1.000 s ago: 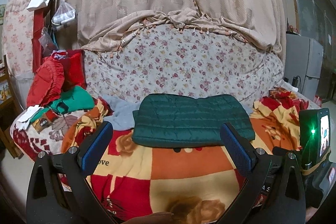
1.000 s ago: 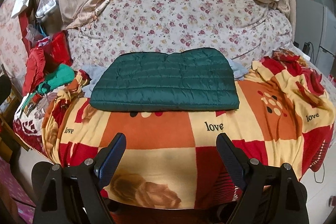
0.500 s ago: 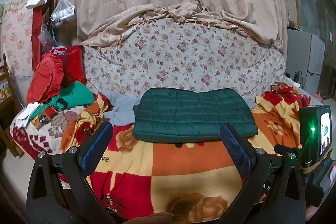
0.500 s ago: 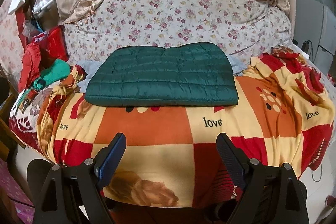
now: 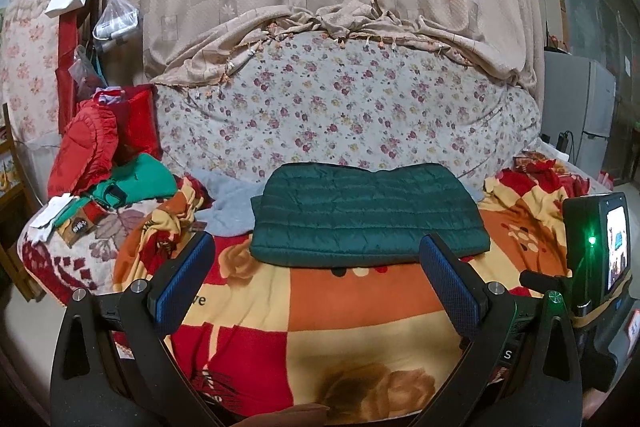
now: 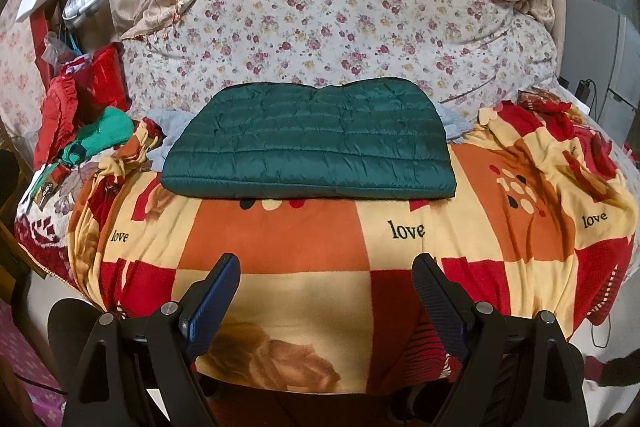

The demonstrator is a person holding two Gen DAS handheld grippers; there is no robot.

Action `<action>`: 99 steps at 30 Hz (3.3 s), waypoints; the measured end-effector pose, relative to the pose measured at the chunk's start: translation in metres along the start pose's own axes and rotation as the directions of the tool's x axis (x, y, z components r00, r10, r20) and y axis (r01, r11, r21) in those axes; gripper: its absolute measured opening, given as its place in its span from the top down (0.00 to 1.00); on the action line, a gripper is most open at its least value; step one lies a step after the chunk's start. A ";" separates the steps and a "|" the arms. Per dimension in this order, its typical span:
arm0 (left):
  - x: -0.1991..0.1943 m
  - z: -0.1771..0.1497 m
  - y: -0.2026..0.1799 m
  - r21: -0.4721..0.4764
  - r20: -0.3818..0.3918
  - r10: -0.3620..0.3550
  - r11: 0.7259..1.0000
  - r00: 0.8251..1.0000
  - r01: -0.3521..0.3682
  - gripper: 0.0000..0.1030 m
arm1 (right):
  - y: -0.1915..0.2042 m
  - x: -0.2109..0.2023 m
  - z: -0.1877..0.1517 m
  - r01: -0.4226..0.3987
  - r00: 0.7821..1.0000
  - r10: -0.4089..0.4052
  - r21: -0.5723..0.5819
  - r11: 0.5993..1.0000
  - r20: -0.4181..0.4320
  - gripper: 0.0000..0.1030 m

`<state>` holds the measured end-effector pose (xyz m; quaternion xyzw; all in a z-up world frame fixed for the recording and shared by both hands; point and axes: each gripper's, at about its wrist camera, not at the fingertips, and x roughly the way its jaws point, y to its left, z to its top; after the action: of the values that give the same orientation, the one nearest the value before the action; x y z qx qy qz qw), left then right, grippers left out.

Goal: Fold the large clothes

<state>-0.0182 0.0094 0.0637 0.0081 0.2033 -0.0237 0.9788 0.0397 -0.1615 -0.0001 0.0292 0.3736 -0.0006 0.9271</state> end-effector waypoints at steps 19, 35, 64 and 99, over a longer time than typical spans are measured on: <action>0.008 -0.011 -0.002 0.033 -0.039 0.028 0.999 0.999 -0.027 0.01 | -0.002 0.001 -0.003 0.053 0.998 -0.052 -0.016 0.998 0.016 0.17; -0.001 -0.019 0.001 0.036 -0.055 0.001 0.999 0.998 0.001 0.01 | 0.001 -0.019 -0.002 0.118 0.987 -0.116 -0.010 0.993 0.109 0.17; 0.018 -0.032 -0.004 0.077 -0.145 0.046 0.996 0.988 -0.035 0.01 | 0.006 -0.005 -0.012 0.105 0.992 -0.103 -0.021 0.994 0.074 0.17; 0.045 -0.042 -0.001 0.027 -0.272 0.015 1.000 0.962 -0.008 0.01 | 0.003 0.006 -0.016 0.113 0.993 -0.113 -0.017 0.993 0.038 0.17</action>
<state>0.0061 0.0077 0.0069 0.0249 0.3356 -0.0191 0.9415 0.0333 -0.1579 -0.0153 -0.0011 0.3573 -0.0500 0.9327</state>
